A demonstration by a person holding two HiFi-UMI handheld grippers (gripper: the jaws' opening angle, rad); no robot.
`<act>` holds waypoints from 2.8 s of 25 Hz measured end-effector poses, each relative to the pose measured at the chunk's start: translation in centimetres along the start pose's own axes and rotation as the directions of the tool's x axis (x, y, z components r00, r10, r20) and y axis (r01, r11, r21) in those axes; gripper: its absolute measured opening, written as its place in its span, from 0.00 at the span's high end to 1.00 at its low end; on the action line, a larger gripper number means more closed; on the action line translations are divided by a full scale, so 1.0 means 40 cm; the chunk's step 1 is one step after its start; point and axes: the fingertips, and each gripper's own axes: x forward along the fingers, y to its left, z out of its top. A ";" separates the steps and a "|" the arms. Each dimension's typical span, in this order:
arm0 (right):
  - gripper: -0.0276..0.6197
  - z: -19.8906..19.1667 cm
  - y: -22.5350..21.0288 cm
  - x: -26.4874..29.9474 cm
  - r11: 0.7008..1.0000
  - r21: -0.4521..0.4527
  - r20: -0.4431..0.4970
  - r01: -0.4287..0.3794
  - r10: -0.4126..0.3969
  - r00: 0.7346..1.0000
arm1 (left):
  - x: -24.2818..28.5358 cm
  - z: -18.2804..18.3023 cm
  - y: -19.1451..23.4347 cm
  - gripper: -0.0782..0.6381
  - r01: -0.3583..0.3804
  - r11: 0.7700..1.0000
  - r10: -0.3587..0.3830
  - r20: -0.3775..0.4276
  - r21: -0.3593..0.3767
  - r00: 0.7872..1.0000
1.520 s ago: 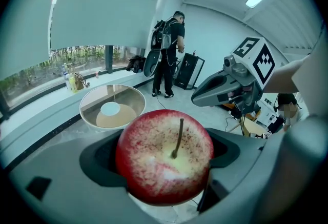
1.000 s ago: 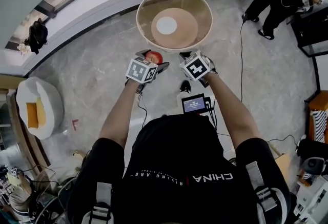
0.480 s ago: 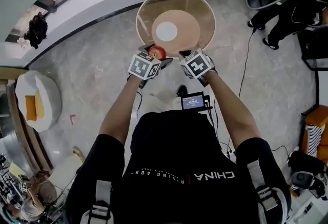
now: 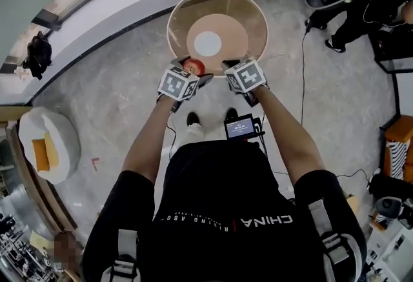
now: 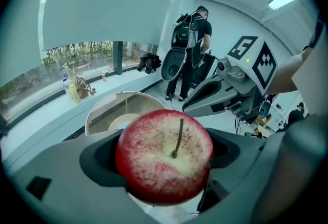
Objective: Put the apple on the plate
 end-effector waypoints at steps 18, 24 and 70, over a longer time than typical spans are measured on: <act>0.91 -0.032 -0.139 -0.031 0.999 -0.014 0.001 -0.032 0.032 0.999 | 0.149 0.074 0.000 0.28 0.020 0.999 -0.015 -0.112 0.046 0.994; 0.91 -0.056 -0.231 0.087 0.998 0.040 -0.033 -0.051 0.052 0.998 | 0.298 0.060 0.077 0.28 0.051 0.996 -0.037 -0.187 0.070 0.982; 0.91 -0.198 -0.517 0.809 0.971 0.231 -0.136 -0.057 0.091 0.987 | 1.042 -0.225 0.571 0.27 0.009 0.990 0.036 -0.316 0.139 0.948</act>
